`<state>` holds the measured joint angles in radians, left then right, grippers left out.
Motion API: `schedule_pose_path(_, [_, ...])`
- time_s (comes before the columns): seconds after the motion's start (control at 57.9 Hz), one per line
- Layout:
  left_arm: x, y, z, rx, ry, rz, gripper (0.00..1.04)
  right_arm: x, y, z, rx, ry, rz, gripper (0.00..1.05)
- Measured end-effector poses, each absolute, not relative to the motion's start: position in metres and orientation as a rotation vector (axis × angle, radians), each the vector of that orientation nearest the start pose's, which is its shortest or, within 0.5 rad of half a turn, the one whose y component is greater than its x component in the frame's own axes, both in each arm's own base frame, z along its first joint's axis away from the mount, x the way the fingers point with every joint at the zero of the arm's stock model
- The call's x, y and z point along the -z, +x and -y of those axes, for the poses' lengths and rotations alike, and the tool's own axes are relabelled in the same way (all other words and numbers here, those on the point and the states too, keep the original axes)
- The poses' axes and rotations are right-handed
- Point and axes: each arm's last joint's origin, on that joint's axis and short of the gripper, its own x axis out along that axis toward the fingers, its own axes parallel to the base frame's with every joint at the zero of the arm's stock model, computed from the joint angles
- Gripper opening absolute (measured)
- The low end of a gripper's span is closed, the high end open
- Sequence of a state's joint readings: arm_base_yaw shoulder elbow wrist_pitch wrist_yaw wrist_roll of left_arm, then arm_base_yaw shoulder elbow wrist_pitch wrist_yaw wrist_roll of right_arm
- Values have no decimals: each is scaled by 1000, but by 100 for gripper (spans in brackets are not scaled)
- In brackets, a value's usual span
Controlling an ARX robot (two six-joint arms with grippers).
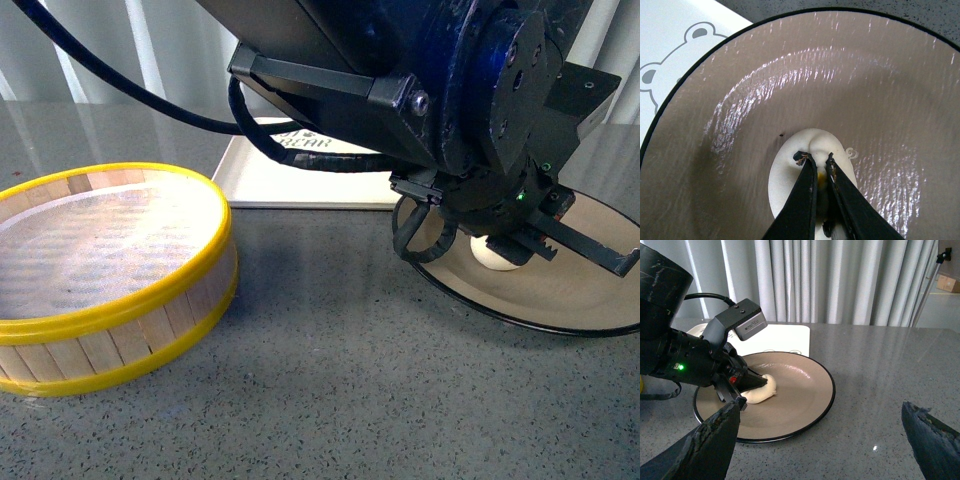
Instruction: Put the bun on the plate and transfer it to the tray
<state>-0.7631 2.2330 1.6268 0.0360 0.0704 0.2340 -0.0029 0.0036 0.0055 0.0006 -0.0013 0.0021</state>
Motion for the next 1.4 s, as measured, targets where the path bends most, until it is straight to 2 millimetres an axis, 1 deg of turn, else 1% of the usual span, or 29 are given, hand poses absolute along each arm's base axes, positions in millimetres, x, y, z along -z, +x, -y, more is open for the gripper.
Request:
schedule_pose_path(0.225, [-171,359,350,877,408,-445,4,-165,98,0,2,2,2,96])
schedule_pose_path(0.259, [-172,359,350,879,398,-446,6,-165,98,0,2,2,2,96])
schedule_pose_path(0.328, [-173,359,350,877,396,-443,16,-165,98,0,2,2,2,96])
schedule_pose_path(0.363, [-173,359,351,877,396,-443,20,-165,98,0,2,2,2,96])
schedule_pose_path(0.38, [-173,359,351,880,396,-442,25,-165,98,0,2,2,2,96])
schedule_pose_path(0.415, [-173,359,351,881,396,-442,29,-165,98,0,2,2,2,96])
schedule_pose_path(0.484, [-173,358,352,883,396,-443,40,-165,98,0,2,2,2,96])
schedule_pose_path(0.657, [-172,358,352,888,396,-445,75,-165,98,0,2,2,2,96])
schedule_pose_path(0.691, [-172,358,352,889,396,-445,84,-165,98,0,2,2,2,96])
schedule_pose_path(0.726, [-172,358,352,890,395,-445,88,-165,98,0,2,2,2,96])
schedule_pose_path(0.795, [-172,358,353,896,394,-446,99,-165,98,0,2,2,2,96])
schedule_pose_path(0.881, [-172,358,353,898,383,-448,98,-165,98,0,2,2,2,96])
schedule_pose_path(0.95, [-176,358,353,901,365,-440,98,-165,98,0,2,2,2,96])
schedule_pose_path(1.071, [-186,358,352,889,327,-423,98,-165,98,0,2,2,2,96])
schedule_pose_path(1.175, [-200,361,346,855,287,-399,98,-165,98,0,2,2,2,96])
schedule_pose_path(1.244, [-215,366,336,827,253,-368,98,-165,98,0,2,2,2,96])
schedule_pose_path(1.313, [-233,371,319,785,218,-331,98,-165,98,0,2,2,2,96])
schedule_pose_path(1.382, [-253,377,292,723,177,-292,98,-165,98,0,2,2,2,96])
schedule_pose_path(1.4, [-260,379,282,695,163,-280,98,-165,98,0,2,2,2,96])
